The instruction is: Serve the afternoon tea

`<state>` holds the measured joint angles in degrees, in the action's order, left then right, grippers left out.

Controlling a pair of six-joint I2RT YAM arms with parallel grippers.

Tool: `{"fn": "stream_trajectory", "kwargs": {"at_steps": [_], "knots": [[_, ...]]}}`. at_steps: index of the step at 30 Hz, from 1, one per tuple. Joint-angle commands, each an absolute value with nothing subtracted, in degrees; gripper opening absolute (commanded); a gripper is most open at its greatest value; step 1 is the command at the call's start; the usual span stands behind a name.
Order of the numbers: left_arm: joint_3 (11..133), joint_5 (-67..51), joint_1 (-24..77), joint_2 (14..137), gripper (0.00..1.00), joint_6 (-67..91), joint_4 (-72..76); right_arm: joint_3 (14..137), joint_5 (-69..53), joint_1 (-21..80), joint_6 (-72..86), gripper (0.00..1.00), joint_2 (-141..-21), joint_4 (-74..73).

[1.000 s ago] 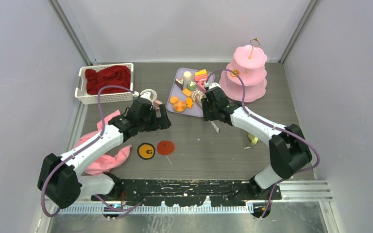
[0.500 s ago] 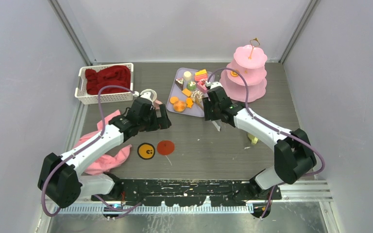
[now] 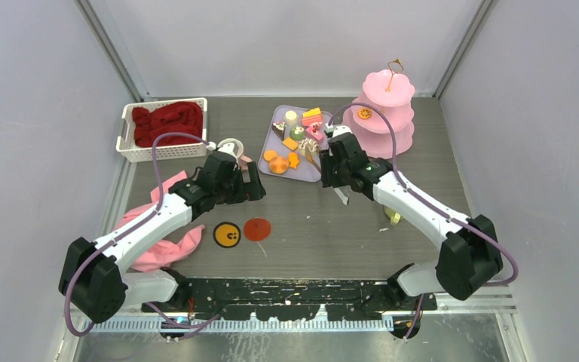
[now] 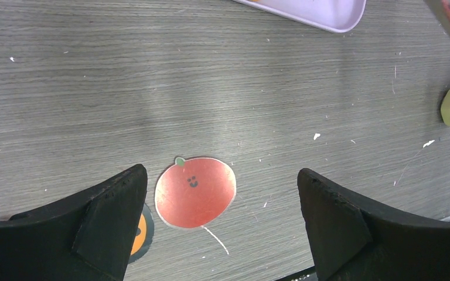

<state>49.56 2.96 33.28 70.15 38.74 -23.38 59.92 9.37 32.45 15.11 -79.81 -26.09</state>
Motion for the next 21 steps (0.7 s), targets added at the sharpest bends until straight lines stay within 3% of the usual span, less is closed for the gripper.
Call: {"fn": "stream_trajectory", "kwargs": {"at_steps": [1, 12, 21], "knots": [[50.65, 4.36, 33.01, 68.59, 0.99, 37.97, -21.26, 65.61, 10.23, 32.26, 15.45, 0.11, -73.25, -27.47], [51.62, 3.85, 32.96, 69.08, 0.99, 38.12, -21.35, 78.39, 15.66, 31.66, 10.99, 0.09, -71.26, -33.83], [51.30, 3.05, 33.02, 68.36, 0.99, 38.62, -21.69, 90.46, 10.00, 21.60, 7.77, 0.10, -75.10, -37.48]]}}
